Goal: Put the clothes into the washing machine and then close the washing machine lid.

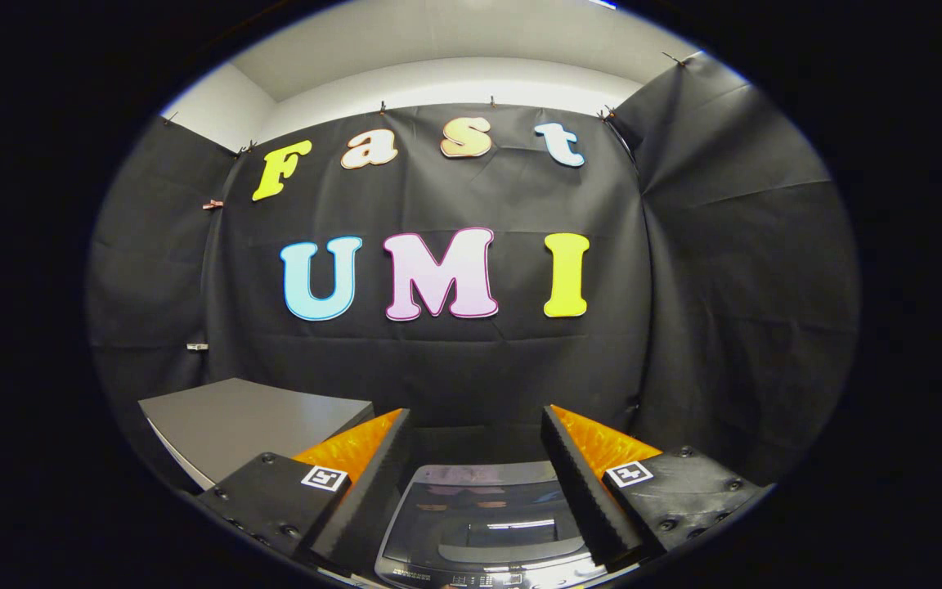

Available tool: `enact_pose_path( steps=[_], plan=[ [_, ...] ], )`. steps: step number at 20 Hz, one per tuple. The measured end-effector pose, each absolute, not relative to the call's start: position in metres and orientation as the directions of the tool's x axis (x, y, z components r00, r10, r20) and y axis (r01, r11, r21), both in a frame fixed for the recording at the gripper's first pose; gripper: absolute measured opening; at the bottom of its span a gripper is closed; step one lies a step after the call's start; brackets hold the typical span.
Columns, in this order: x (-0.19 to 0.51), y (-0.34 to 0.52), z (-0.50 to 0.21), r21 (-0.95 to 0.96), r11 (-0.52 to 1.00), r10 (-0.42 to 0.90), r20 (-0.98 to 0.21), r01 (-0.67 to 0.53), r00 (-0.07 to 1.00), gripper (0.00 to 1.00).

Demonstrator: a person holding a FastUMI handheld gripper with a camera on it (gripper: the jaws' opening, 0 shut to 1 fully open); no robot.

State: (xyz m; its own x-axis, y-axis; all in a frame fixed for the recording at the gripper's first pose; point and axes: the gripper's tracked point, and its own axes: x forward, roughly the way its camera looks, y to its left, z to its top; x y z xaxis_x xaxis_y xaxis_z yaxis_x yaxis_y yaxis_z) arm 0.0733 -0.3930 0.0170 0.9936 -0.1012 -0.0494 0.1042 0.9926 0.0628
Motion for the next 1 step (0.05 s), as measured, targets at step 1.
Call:
enact_pose_path(
  steps=[1],
  plan=[
    [0.0733,-0.3933,0.0169,0.064,0.992,-0.102,-0.052,0.105,0.993,0.99]
  ],
)
